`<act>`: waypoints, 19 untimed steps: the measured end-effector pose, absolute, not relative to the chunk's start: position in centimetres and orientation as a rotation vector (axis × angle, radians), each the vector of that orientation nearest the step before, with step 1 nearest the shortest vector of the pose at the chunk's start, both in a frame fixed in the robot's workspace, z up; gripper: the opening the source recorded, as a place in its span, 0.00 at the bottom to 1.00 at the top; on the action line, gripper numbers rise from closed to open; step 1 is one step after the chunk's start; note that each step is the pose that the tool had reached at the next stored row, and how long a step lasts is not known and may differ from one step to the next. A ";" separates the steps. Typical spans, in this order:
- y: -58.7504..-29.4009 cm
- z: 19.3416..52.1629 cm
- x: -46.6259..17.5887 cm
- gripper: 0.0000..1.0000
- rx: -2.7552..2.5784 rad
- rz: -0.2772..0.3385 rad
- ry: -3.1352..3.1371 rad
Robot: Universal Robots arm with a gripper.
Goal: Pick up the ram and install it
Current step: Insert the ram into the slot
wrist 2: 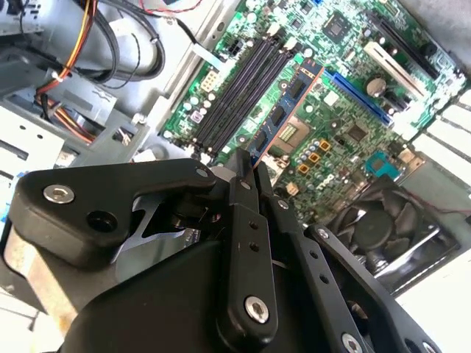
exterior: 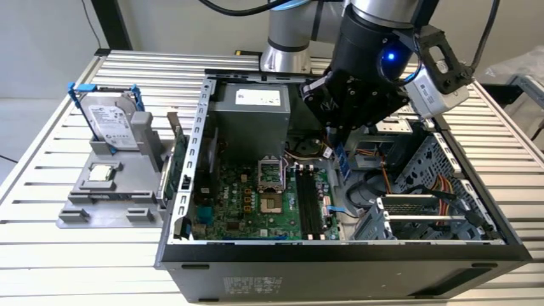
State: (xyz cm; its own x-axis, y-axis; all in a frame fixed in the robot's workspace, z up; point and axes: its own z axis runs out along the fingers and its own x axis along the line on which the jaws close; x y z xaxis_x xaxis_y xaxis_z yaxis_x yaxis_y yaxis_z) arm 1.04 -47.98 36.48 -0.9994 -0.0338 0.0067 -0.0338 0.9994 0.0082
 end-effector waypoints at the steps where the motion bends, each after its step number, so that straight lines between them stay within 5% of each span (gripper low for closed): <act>1: -48.0 36.5 1.0 0.00 0.043 -0.013 -3.134; 19: -48.0 36.0 1.0 0.00 0.032 -0.013 -3.135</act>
